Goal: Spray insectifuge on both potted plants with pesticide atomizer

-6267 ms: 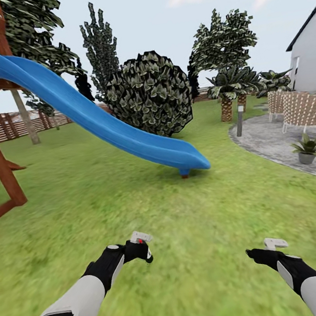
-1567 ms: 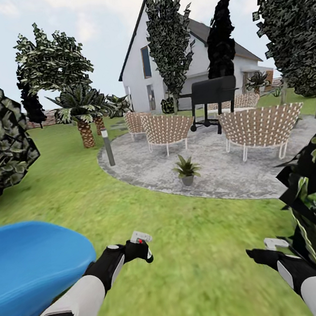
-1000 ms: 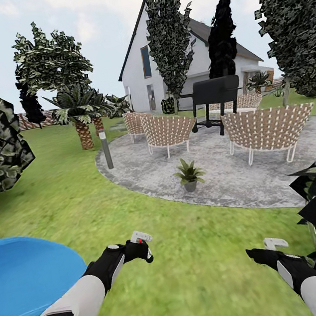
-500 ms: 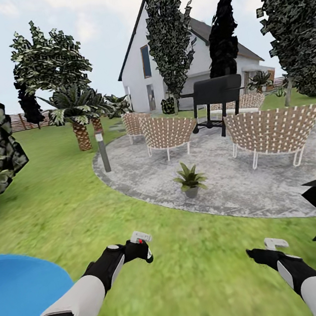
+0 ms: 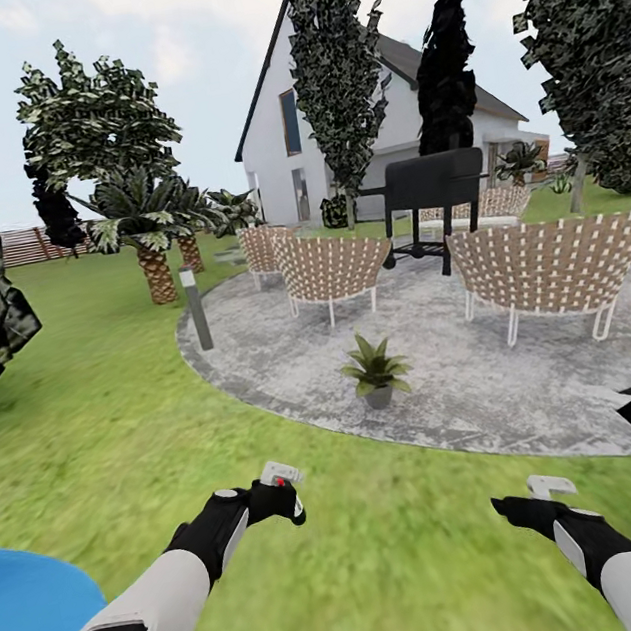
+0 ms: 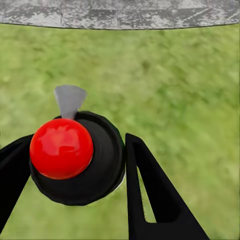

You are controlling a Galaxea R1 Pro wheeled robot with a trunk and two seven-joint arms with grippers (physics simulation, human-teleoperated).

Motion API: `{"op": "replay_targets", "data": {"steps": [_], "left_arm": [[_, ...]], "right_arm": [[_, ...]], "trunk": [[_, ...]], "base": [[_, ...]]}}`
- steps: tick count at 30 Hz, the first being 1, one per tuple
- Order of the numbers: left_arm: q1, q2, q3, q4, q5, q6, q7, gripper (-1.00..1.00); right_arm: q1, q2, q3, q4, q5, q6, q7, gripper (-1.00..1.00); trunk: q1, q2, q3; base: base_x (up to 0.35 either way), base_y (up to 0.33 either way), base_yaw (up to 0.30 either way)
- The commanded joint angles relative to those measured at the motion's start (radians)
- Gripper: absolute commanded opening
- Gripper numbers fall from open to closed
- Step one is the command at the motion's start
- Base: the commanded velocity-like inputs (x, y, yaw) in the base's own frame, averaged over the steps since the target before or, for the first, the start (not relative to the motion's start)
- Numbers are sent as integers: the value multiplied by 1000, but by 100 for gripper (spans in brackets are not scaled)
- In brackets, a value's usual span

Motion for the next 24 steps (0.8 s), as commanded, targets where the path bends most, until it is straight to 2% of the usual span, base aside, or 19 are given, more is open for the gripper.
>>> {"op": "replay_targets", "data": {"steps": [1,16,24], "left_arm": [[0,0,2,-3,-2,7,-3,-100],[0,0,2,-2,-2,7,-3,-100],[0,0,2,-3,-2,7,-3,-100]], "right_arm": [[-1,1,-8,-2,8,5,7,100],[-1,1,-9,-2,8,5,7,100],[-1,1,-9,-2,8,5,7,100]], "trunk": [[0,0,-1],[0,0,-1],[0,0,-1]], "base": [[296,-8,0],[298,-3,0],[299,-92,0]]}}
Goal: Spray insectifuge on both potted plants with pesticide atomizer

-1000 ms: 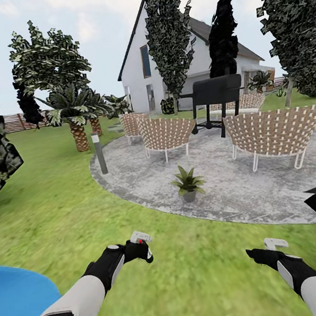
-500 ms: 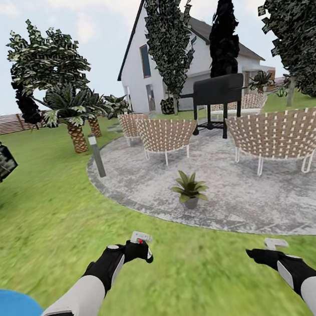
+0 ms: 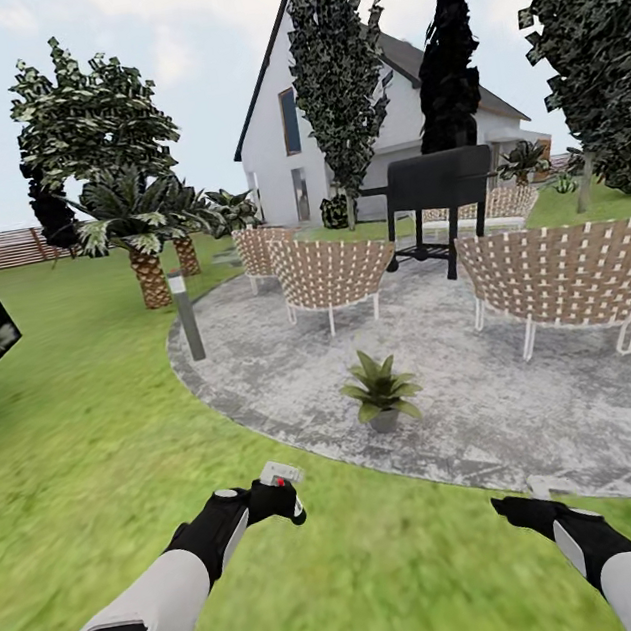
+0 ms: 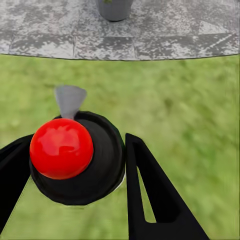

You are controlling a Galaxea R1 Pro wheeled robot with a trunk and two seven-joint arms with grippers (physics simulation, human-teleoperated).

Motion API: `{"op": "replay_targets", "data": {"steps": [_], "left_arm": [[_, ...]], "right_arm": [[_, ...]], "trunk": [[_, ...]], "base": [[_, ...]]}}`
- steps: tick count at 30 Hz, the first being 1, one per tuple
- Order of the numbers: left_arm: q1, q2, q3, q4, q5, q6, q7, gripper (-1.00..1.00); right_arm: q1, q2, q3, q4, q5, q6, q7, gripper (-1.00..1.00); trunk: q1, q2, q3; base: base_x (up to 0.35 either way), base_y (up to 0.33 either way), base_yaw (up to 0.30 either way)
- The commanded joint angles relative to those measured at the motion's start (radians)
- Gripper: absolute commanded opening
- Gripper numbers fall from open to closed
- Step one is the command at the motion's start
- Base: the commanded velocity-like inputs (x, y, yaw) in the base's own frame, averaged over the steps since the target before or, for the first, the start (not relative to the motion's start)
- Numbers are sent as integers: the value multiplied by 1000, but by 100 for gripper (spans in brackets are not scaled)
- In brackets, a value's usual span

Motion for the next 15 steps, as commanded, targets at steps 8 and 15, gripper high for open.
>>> {"op": "replay_targets", "data": {"steps": [8,15], "left_arm": [[0,0,2,-2,-2,7,-3,-100],[0,0,2,-2,-2,7,-3,-100]], "right_arm": [[-1,0,-9,-2,8,5,7,100],[-1,0,-9,-2,7,4,7,100]], "trunk": [[0,0,-1],[0,0,-1]], "base": [[299,-137,0],[299,-142,0]]}}
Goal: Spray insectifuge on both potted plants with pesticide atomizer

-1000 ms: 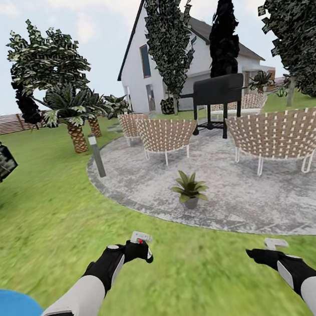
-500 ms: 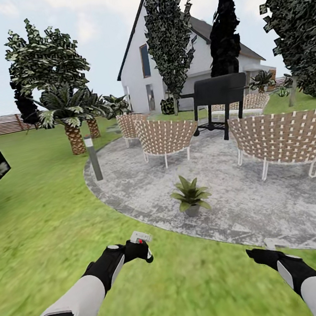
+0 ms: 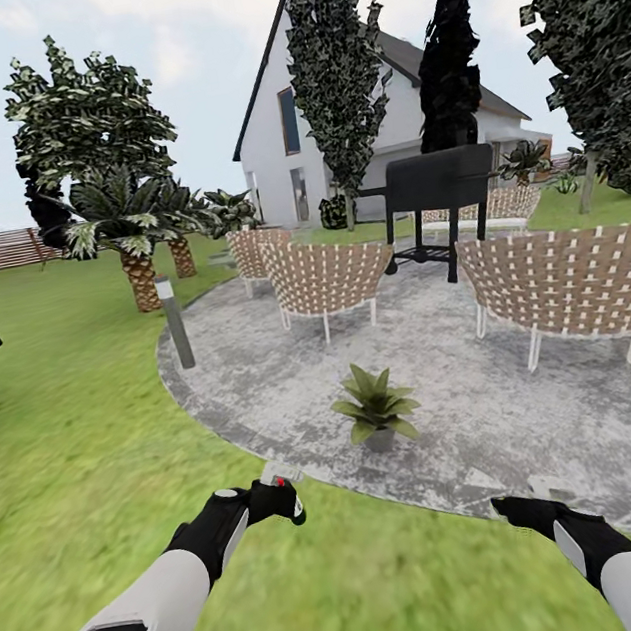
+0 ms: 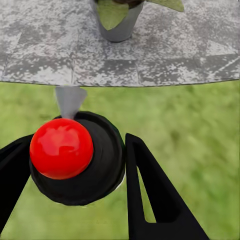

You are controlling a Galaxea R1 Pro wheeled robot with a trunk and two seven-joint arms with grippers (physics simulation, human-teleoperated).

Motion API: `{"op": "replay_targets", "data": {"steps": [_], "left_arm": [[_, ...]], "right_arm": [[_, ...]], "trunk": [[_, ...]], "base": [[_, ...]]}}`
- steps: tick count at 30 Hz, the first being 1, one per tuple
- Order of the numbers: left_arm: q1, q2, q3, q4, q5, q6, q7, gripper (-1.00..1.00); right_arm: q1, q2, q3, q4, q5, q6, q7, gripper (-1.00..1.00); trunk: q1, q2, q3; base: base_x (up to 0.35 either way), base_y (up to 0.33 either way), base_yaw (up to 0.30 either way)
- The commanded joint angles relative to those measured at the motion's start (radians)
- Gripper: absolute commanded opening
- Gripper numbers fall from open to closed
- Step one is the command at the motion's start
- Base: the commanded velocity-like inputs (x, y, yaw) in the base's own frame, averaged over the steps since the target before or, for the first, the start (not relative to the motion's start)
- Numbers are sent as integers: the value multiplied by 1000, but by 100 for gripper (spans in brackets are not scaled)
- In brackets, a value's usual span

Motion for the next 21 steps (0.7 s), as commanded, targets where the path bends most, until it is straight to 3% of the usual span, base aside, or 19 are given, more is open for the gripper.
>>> {"op": "replay_targets", "data": {"steps": [1,8,21], "left_arm": [[0,0,2,-2,-2,7,-3,-100],[0,0,2,-3,-2,8,-3,-100],[0,0,2,-2,-2,7,-3,-100]], "right_arm": [[-1,1,-8,-2,8,4,7,100],[-1,1,-8,-2,8,5,7,100],[-1,2,-6,-2,9,6,7,100]], "trunk": [[0,0,-1],[0,0,-1],[0,0,-1]], "base": [[299,-141,0],[299,-113,0],[303,-7,0]]}}
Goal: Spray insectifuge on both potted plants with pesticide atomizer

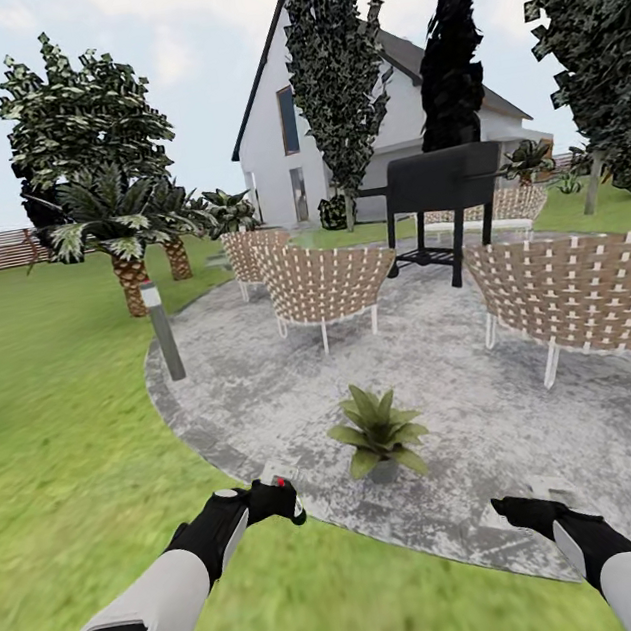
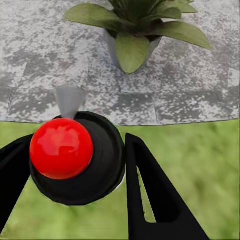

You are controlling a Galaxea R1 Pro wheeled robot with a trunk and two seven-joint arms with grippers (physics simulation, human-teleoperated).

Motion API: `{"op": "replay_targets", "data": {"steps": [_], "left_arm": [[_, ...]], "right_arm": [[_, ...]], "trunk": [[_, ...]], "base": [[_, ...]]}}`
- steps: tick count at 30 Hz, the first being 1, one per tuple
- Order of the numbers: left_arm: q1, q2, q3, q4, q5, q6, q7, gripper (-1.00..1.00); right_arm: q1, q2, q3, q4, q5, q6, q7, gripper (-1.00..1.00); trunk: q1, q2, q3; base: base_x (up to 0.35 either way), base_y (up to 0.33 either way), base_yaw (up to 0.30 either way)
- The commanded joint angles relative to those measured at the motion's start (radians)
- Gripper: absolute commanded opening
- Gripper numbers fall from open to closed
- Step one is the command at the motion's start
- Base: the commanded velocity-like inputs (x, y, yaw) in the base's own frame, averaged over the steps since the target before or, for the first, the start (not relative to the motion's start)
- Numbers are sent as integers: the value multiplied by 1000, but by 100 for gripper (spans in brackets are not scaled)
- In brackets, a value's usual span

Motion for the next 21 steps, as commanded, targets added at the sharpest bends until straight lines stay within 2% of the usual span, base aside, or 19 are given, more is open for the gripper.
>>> {"op": "replay_targets", "data": {"steps": [1,10,17,21], "left_arm": [[0,0,2,-2,-2,7,-3,-100],[0,0,2,-3,-2,8,-3,-100],[0,0,2,-2,-2,7,-3,-100],[0,0,2,-3,-2,8,-3,-100]], "right_arm": [[0,1,-8,-2,9,5,7,100],[-1,1,-8,-2,10,5,12,100],[0,1,-8,-2,10,5,10,100],[0,1,-8,-2,10,5,10,100]], "trunk": [[0,0,-1],[0,0,-1],[0,0,-1],[0,0,-1]], "base": [[305,0,0],[305,-2,8],[291,-121,206],[156,-108,235]]}}
